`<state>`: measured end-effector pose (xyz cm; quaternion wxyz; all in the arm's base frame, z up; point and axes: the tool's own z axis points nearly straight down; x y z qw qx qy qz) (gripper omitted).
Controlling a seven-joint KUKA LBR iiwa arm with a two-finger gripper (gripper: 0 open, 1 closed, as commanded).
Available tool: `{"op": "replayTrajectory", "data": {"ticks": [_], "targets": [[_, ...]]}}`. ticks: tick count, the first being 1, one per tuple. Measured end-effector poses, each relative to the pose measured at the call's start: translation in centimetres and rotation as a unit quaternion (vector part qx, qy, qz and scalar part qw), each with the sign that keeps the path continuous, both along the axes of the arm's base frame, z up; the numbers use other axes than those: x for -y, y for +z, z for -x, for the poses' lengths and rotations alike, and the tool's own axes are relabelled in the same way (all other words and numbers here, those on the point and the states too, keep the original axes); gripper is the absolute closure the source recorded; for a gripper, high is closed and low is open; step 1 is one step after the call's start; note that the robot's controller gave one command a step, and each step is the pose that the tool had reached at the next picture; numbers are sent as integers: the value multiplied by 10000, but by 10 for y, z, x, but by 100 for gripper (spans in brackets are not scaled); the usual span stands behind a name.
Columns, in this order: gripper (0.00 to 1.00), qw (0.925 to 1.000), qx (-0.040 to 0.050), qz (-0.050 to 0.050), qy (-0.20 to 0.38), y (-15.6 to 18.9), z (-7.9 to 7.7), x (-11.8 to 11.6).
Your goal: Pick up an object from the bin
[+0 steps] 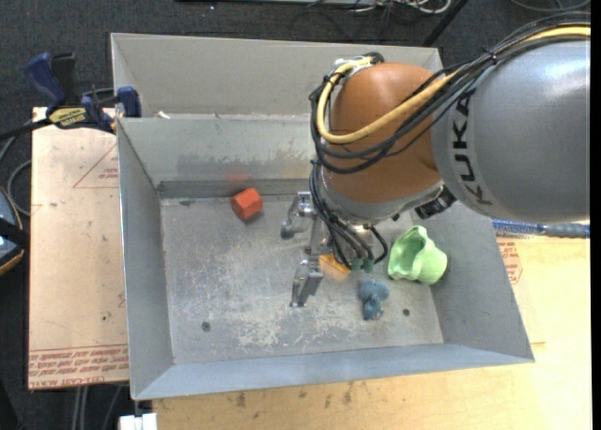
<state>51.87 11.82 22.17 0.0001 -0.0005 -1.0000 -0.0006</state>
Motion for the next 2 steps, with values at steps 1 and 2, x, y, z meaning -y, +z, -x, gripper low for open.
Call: {"op": "replayTrajectory", "data": {"ticks": [1,2], "targets": [[0,9983,-47,17,-577,-106,30,65],[0,9963,36,8,-857,-59,-8,107]]}}
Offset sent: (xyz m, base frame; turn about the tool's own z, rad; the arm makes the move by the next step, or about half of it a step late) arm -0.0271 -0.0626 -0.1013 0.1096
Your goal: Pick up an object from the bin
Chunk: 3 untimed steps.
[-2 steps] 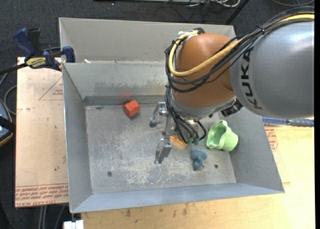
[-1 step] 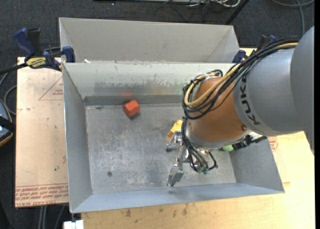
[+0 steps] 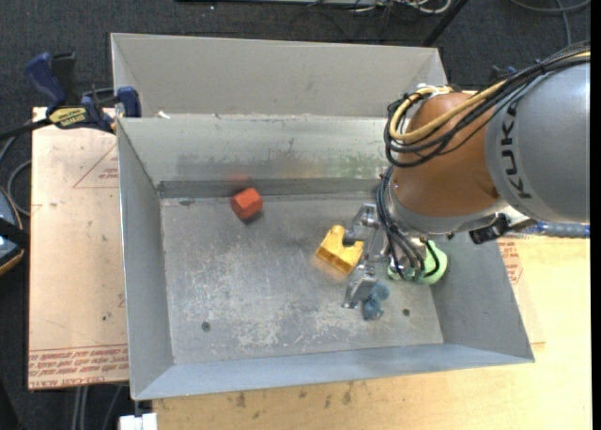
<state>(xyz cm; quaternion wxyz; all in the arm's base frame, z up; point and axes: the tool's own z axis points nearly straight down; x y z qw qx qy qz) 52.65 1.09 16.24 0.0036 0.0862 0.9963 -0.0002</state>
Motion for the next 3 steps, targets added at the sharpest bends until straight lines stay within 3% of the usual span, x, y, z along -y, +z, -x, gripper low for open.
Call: {"op": "replayTrajectory", "data": {"ticks": [1,2,3], "targets": [[0,9942,-36,-13,1074,-7,20,-74],[0,9964,-48,14,847,-35,17,41],[0,9960,-6,-1,895,-72,-10,58]]}}
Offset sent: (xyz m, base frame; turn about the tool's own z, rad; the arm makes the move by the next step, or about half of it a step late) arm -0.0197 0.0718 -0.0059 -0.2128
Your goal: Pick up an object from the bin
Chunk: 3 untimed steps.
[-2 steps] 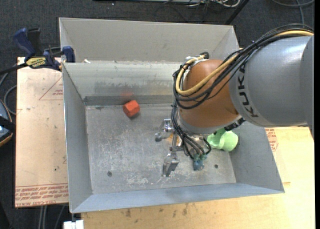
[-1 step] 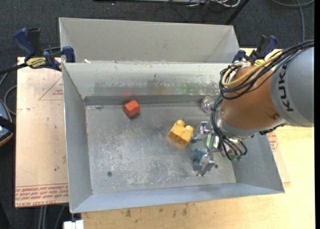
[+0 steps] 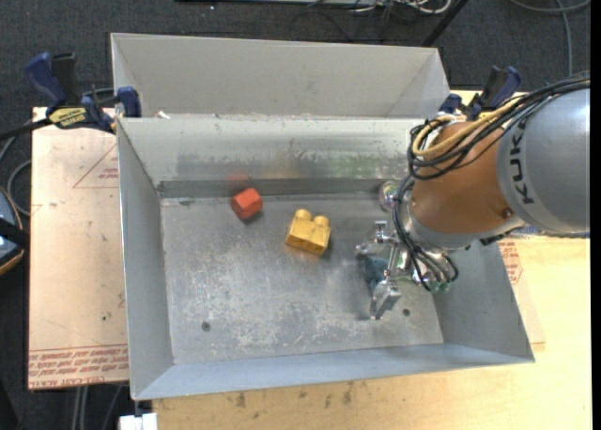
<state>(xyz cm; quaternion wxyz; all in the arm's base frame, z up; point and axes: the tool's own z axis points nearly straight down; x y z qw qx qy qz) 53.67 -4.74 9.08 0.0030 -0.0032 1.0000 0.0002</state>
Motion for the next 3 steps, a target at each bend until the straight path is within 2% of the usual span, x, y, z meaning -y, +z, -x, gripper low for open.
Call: {"op": "replayTrajectory", "data": {"ticks": [1,2,3], "targets": [[0,9999,0,5,-172,-13,-31,61],[100,9999,-28,-6,-149,-11,-30,57],[100,9962,25,13,869,104,-35,52]]}}
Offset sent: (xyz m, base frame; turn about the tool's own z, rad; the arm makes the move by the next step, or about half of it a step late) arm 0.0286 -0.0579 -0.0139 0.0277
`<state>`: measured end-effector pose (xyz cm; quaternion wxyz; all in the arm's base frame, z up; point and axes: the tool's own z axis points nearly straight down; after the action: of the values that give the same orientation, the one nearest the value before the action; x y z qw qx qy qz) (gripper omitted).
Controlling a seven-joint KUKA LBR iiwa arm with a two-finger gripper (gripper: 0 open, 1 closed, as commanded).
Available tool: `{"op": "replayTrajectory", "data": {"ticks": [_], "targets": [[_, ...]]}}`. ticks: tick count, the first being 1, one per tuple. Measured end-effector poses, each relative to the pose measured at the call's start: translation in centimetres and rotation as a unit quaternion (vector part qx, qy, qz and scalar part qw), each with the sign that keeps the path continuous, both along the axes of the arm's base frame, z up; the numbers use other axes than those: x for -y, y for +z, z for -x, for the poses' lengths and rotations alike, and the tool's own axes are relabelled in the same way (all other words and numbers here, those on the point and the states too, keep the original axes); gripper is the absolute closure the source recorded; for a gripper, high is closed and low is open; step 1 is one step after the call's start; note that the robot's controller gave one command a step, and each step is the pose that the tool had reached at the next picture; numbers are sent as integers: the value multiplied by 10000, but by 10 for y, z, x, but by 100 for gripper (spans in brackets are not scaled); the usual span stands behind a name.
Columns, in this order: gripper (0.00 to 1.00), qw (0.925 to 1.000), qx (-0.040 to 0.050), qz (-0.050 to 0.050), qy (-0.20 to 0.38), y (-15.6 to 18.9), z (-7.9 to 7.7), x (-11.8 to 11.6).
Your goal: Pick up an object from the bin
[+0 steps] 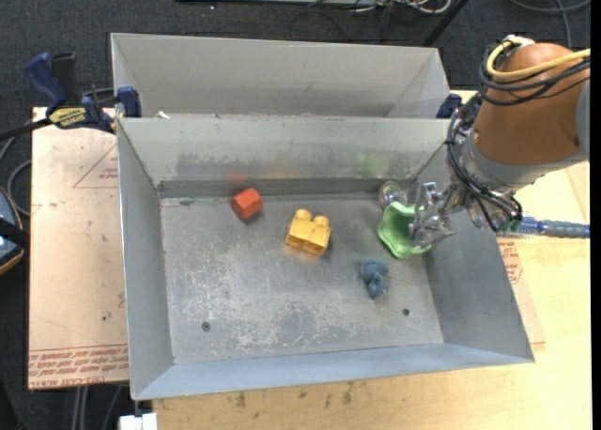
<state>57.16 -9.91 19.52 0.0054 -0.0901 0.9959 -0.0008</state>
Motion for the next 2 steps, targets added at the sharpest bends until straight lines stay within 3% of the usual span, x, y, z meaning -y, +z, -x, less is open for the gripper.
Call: {"op": "replayTrajectory", "data": {"ticks": [1,2], "targets": [[0,10000,-36,-8,-7,-4,2,0],[0,9994,-79,-20,-345,-81,-5,-14]]}}
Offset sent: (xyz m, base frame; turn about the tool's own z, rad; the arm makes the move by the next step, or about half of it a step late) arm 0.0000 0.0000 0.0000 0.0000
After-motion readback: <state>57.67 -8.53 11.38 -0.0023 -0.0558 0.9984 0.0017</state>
